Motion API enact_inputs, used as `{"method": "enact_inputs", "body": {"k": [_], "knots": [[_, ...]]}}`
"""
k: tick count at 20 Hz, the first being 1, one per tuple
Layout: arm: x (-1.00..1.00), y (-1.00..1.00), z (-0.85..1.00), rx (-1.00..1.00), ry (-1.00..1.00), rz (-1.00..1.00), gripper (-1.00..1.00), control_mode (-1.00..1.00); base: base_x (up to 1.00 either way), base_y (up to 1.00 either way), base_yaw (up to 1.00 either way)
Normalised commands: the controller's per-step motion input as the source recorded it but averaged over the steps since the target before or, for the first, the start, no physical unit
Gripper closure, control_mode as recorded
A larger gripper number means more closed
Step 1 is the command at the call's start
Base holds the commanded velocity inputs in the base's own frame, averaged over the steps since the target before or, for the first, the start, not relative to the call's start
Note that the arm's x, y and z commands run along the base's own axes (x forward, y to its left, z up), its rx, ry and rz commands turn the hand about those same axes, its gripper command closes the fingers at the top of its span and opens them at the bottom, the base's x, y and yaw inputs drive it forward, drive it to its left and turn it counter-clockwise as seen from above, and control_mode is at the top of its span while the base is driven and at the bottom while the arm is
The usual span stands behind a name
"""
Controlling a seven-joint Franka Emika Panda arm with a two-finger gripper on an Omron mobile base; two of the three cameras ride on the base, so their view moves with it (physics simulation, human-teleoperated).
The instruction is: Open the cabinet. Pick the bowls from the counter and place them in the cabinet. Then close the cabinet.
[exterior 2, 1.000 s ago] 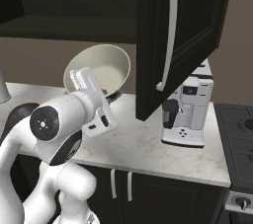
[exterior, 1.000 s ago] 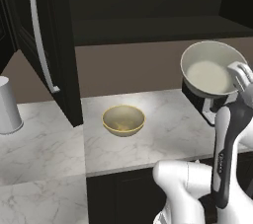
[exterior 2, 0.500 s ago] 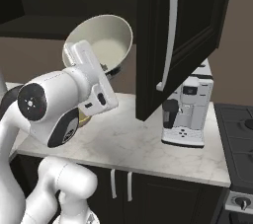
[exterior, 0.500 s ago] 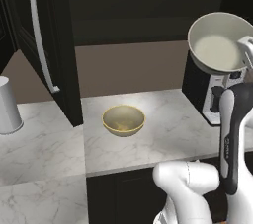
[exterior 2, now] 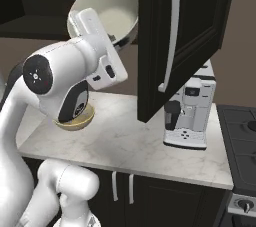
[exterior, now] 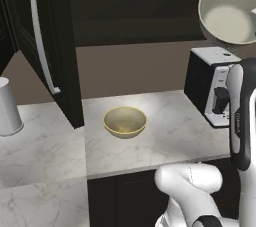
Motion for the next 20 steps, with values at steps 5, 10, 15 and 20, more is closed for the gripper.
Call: {"method": "enact_inputs", "body": {"k": [5,10,15,20], "knots": [[0.40,-0.06,0.64,0.00,0.01,0.00,1.00,-1.00,0.00,0.00,0.00],[0.57,0.00,0.40,0.00,0.09,0.00,1.00,-1.00,0.00,0.00,0.00],[0.58,-0.01,0.07,0.00,0.22,0.00,1.00,-1.00,0.00,0.00,0.00],[0.49,0.00,-0.04,0.00,0.15,0.00,1.00,-1.00,0.00,0.00,0.00]]}}
